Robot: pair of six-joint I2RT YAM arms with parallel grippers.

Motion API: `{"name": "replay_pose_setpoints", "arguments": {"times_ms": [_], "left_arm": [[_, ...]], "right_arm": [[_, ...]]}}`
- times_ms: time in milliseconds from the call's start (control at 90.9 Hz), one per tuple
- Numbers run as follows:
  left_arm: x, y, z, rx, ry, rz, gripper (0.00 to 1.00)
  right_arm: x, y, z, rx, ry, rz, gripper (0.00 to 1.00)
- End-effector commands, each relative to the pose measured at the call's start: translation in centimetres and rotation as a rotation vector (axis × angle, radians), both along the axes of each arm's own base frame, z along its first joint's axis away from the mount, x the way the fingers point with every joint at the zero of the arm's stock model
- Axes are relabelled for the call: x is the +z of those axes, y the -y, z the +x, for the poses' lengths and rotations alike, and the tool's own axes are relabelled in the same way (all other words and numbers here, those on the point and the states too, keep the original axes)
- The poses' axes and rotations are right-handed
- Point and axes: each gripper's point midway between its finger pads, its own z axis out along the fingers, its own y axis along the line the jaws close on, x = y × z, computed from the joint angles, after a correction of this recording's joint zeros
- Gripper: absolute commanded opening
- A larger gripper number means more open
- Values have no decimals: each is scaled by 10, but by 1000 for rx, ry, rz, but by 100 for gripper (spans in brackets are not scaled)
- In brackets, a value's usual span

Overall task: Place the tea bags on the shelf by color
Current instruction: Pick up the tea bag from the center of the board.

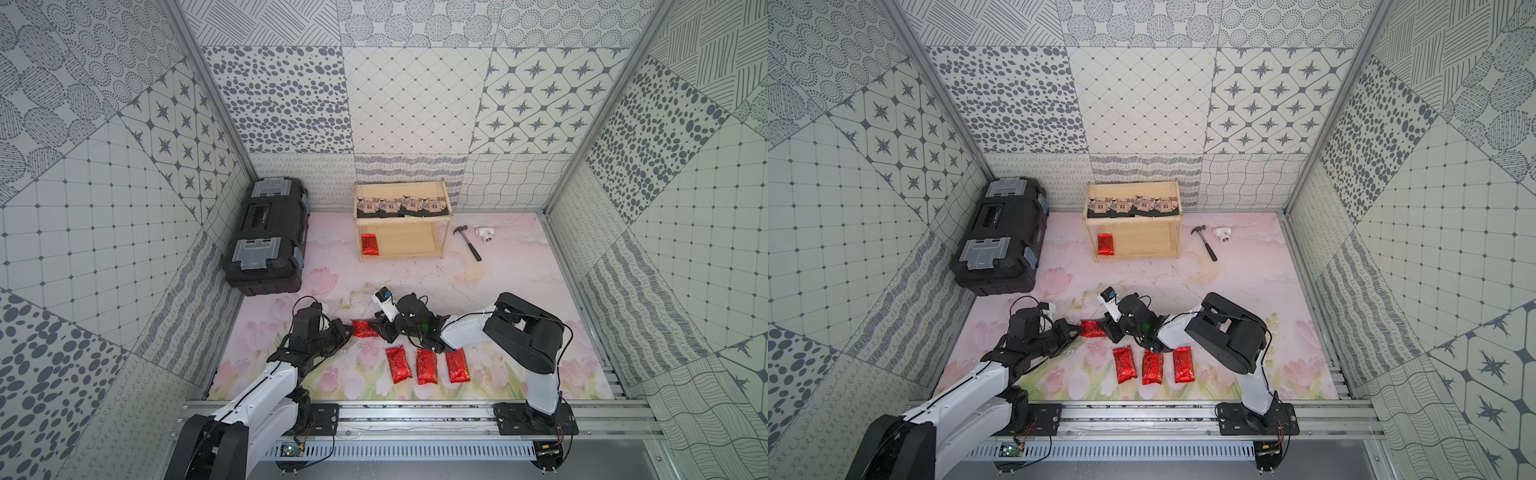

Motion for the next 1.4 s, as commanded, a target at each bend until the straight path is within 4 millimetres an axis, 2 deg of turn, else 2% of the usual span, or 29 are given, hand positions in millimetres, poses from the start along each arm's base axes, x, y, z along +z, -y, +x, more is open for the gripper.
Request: {"name": "replay_pose_setpoints", "arguments": {"times_ms": [0, 66, 154, 198, 264, 385, 451, 594, 715, 1056, 1232, 1387], "left_arm": [[27, 3, 13, -10, 70, -5, 0], [40, 8, 19, -27, 81, -31, 0], [53, 16, 24, -48, 88, -78, 0], [60, 20, 28, -63, 94, -105, 0], [78, 30, 38, -113, 96, -137, 0], [106, 48, 52, -206, 134, -212, 0], [118, 60, 57, -279, 139, -276, 0], [140, 73, 60, -385, 179, -344, 0], [148, 74, 60, -409, 207, -335, 0], [154, 74, 56, -422, 250, -335, 0], [156, 73, 54, -412, 262, -322, 0], [156, 72, 54, -411, 262, -317, 0]], "right_arm": [[53, 7, 13, -81, 37, 59, 44], [73, 20, 21, -152, 13, 86, 45], [90, 43, 27, -229, -109, 153, 45], [91, 54, 28, -257, -195, 183, 45], [93, 64, 22, -229, -330, 252, 45], [99, 81, 23, -187, -536, 420, 46], [110, 85, 24, -154, -638, 518, 47], [124, 97, 27, -107, -747, 641, 51], [126, 104, 30, -99, -796, 678, 50], [128, 94, 28, -47, -850, 716, 40], [129, 93, 29, -45, -859, 732, 24], [131, 93, 27, -39, -861, 742, 16]]}}
